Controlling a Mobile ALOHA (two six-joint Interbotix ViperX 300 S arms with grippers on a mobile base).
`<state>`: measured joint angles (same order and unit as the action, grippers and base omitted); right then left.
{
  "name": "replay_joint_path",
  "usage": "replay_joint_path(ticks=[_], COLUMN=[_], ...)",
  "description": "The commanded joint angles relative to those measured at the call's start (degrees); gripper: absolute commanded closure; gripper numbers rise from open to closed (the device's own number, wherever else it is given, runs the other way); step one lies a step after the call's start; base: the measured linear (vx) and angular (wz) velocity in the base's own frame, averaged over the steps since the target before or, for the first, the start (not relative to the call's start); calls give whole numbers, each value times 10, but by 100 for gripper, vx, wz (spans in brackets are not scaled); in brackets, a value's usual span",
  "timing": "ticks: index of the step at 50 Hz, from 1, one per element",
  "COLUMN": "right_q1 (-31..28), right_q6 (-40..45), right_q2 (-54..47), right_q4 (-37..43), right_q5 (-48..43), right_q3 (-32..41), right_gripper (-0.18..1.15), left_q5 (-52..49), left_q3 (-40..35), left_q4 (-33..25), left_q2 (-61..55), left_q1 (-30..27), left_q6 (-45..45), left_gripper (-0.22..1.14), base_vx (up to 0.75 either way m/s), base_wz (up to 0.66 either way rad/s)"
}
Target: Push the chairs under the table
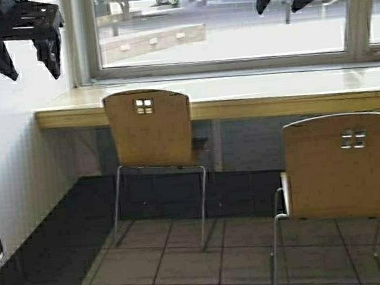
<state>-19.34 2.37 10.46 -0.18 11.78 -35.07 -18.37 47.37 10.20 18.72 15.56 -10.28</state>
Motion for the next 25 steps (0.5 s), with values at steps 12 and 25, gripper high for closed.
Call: replay_joint_path(ticks=[12,25], right_q1=[2,2], right_q6=[-2,-2], right_q2=[-4,-11], right_q4=[1,0], right_q5=[-2,9], right_q3=[14,15], right_gripper=[3,3], left_q5=[-4,-11], left_q3=[-13,-11], left_q4=[-4,-10], left_q2=[7,7], left_q1=[1,1], left_q6=[-1,-1], left_gripper=[-7,-7], base_vx=[-6,1], base_wz=[-46,-28])
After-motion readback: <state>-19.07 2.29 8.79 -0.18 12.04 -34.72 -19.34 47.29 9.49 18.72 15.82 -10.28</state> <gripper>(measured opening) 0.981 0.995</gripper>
